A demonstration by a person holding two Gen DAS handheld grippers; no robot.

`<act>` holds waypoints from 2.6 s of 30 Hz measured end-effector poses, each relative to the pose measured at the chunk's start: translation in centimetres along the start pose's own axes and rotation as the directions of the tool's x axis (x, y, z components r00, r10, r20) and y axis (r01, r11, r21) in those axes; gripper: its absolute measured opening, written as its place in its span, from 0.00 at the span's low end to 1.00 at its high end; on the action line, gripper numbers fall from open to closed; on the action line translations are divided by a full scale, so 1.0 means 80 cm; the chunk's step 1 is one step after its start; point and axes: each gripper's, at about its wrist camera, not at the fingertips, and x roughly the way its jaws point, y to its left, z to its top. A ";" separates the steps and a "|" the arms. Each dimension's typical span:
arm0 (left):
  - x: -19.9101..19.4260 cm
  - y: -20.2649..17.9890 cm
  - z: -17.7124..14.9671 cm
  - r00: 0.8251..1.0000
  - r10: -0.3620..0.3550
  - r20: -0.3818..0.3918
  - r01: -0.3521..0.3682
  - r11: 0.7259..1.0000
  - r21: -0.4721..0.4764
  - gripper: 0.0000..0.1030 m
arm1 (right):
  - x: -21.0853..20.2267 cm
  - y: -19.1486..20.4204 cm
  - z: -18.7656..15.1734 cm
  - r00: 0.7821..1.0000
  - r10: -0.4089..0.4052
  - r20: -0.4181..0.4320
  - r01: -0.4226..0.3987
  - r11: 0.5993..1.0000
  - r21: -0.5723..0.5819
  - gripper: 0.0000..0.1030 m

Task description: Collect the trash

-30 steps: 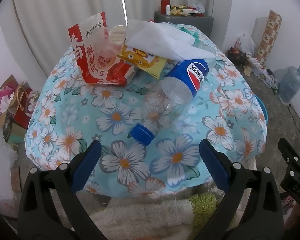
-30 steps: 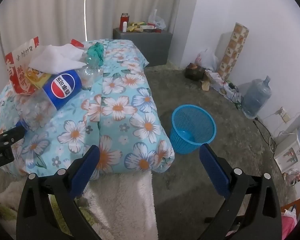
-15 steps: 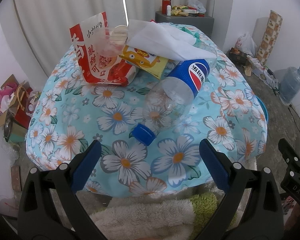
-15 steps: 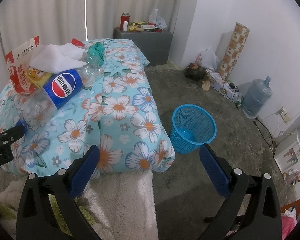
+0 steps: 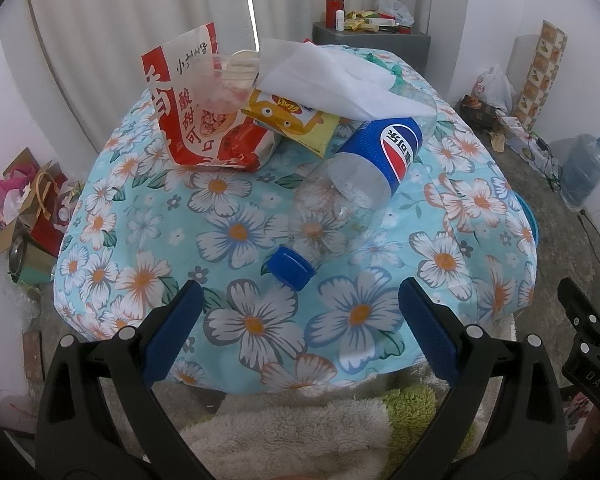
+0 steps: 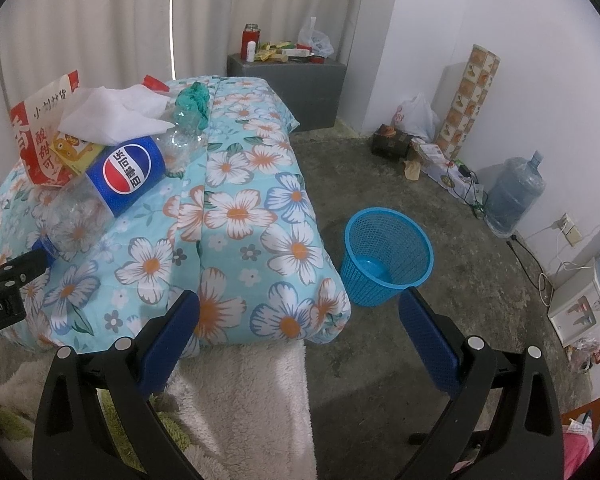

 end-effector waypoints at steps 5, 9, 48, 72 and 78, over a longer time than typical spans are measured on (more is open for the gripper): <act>0.000 0.000 0.000 1.000 0.000 0.001 0.000 1.000 0.001 0.91 | 0.000 0.000 0.000 1.000 0.001 -0.001 -0.001 1.000 -0.001 0.94; 0.000 0.000 0.000 1.000 0.001 0.000 -0.001 1.000 0.001 0.91 | 0.000 0.001 0.000 1.000 0.000 -0.001 0.000 1.000 0.000 0.94; 0.013 0.071 0.019 0.998 0.027 0.054 -0.023 0.998 -0.060 0.91 | 0.010 0.031 0.001 0.997 0.062 -0.036 -0.062 0.998 0.004 0.94; 0.014 0.154 0.111 0.792 -0.471 0.389 0.525 0.850 -0.038 0.91 | 0.027 0.085 0.086 0.945 0.309 0.107 -0.316 0.947 0.051 0.92; 0.045 0.139 0.138 0.826 -0.442 0.349 0.494 0.867 -0.071 0.63 | 0.032 0.088 0.110 0.923 0.350 0.160 -0.358 0.933 0.023 0.79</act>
